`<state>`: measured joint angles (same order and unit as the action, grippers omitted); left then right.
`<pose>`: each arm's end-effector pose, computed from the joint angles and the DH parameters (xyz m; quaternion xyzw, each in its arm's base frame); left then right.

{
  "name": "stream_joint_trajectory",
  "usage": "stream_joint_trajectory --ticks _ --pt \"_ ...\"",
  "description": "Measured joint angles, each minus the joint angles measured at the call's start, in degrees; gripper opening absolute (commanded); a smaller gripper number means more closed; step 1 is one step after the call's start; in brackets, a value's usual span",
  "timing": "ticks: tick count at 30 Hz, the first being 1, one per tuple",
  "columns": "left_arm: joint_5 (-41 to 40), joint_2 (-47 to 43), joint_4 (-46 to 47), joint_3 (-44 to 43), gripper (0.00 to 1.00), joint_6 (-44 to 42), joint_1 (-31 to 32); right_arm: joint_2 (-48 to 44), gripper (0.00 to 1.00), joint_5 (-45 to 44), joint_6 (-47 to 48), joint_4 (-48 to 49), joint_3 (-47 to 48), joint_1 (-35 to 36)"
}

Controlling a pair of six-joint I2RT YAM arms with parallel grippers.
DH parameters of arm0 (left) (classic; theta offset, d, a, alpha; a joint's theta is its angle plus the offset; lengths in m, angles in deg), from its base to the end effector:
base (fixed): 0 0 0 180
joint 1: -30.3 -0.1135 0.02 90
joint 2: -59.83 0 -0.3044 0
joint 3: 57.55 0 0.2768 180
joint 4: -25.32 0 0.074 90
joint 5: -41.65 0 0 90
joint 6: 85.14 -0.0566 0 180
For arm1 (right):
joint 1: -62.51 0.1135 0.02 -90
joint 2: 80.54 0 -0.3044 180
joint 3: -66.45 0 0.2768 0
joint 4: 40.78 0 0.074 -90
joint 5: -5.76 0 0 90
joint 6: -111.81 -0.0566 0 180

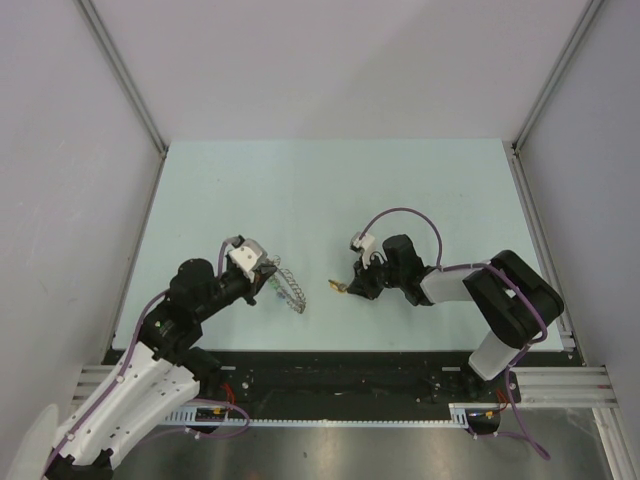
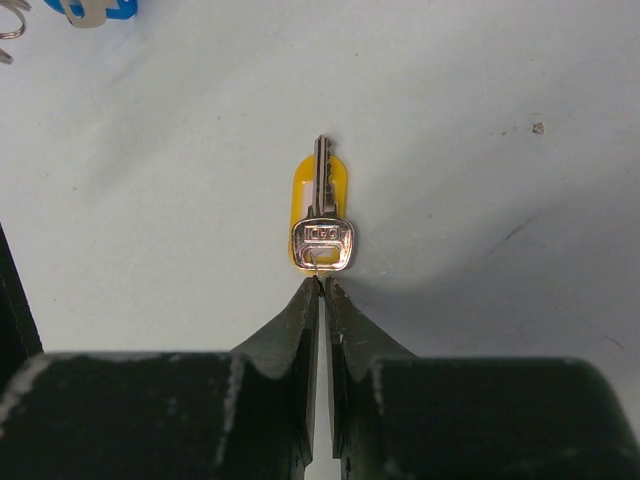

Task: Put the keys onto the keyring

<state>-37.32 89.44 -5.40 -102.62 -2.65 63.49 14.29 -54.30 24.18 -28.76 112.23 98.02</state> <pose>0.1172 -0.0896 0.3036 0.3298 0.7214 -0.2087 0.5721 0.2484 0.2119 0.1337 -0.3896 0.7805 0.3445 0.3470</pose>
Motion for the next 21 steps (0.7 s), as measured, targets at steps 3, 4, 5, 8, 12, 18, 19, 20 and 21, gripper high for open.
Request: stream_joint_trajectory --ticks 3,4,5,8,12,18,19,20,21 --pt "0.00 0.02 0.00 0.00 0.00 0.00 0.00 0.04 0.05 0.55 0.31 0.15 -0.11 0.00" --pt "0.00 0.02 0.00 0.00 0.00 -0.02 0.00 0.09 0.04 0.70 0.39 0.26 -0.15 0.00" --pt "0.00 0.02 0.00 0.00 0.00 0.00 0.00 0.11 0.02 0.92 0.46 0.28 -0.15 0.00" --pt "0.00 0.02 0.00 0.00 0.00 -0.02 0.00 0.13 0.00 1.25 0.87 0.28 -0.20 0.00" --pt "0.00 0.02 0.00 0.00 0.00 -0.02 0.00 0.13 0.00 1.44 1.20 0.28 -0.26 0.02" --pt "0.26 0.02 0.00 0.00 0.00 -0.02 0.00 -1.95 0.00 0.48 1.77 -2.01 -0.76 0.92" --pt "0.48 0.02 0.00 0.00 0.01 -0.02 0.00 -2.67 0.00 0.28 1.84 -2.58 -0.92 1.11" --pt "0.96 0.02 0.00 0.00 0.00 -0.02 0.00 -3.78 0.00 -0.20 1.97 -3.65 -1.09 1.31" --pt "1.51 0.02 0.02 0.00 0.00 -0.04 0.00 -5.03 0.00 -0.57 2.08 -4.48 -1.22 1.53"
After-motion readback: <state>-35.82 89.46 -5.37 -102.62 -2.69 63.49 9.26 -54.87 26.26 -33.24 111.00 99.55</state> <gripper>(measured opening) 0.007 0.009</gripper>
